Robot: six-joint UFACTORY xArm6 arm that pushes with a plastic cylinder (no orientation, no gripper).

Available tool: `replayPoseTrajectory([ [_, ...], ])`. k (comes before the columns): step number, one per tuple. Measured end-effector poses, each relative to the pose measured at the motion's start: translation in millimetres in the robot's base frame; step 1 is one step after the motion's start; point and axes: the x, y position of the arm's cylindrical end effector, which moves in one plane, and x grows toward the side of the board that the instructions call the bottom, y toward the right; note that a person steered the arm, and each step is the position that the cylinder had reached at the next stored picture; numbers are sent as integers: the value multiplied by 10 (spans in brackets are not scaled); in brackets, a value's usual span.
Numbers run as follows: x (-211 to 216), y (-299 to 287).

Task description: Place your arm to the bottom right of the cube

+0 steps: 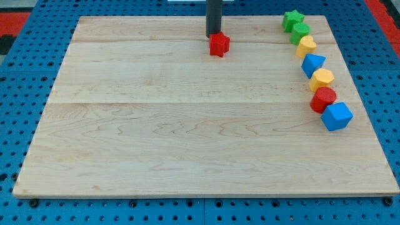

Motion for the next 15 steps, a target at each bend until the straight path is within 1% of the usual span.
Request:
replayPoseTrajectory([
  [1, 0, 0],
  [2, -60, 124],
  [3, -386, 586],
  [5, -560, 721],
  [6, -632, 882],
  [15, -619, 944],
])
